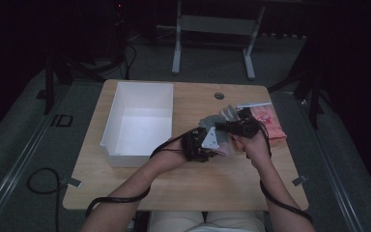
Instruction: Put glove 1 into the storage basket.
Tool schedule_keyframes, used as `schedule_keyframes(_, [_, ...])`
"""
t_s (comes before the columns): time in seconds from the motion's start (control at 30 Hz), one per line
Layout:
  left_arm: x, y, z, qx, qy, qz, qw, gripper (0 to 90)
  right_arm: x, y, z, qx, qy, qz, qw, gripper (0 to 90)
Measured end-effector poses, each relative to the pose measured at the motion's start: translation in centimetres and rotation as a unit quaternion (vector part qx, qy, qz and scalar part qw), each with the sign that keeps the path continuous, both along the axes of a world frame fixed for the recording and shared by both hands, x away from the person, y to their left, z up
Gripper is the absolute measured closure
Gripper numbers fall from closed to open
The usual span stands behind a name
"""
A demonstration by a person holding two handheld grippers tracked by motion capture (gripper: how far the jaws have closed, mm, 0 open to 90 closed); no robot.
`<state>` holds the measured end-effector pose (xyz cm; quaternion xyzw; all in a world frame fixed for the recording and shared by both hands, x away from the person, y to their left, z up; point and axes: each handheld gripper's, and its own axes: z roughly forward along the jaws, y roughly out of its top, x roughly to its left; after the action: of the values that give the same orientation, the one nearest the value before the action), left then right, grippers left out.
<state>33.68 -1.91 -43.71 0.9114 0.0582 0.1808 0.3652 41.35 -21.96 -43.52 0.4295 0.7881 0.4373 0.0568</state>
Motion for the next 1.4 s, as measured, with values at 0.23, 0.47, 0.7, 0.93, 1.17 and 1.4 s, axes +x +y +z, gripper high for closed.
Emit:
schedule_keyframes(0.23, [0.2, 1.4, 1.8, 0.013, -0.010, 0.003, 0.9999, 69.5, 0.3, 1.6, 1.7, 0.003, -0.014, 0.009, 0.9999, 72.4])
schedule_keyframes(0.47, [0.6, 3.9, 3.6, 0.027, -0.017, 0.002, 0.9995, 69.4, 0.6, 4.0, 3.3, 0.006, -0.028, 0.018, 0.9994, 72.4])
schedule_keyframes(0.7, [0.9, 6.8, 5.2, 0.034, -0.021, 0.007, 0.9992, 69.5, 1.1, 6.8, 4.6, 0.011, -0.044, 0.033, 0.9984, 72.5])
schedule_keyframes(0.93, [1.0, 9.7, 6.1, 0.041, -0.022, 0.010, 0.9989, 69.4, 1.6, 9.6, 5.3, 0.013, -0.045, 0.046, 0.9979, 72.5])
schedule_keyframes(1.17, [1.0, 13.0, 6.3, 0.057, -0.025, 0.016, 0.9979, 69.3, 2.1, 13.4, 5.4, 0.017, -0.040, 0.063, 0.9971, 72.6])
schedule_keyframes(1.4, [1.1, 16.6, 5.8, 0.061, -0.021, 0.012, 0.9978, 69.2, 2.4, 16.6, 4.9, 0.012, -0.036, 0.077, 0.9963, 72.7])
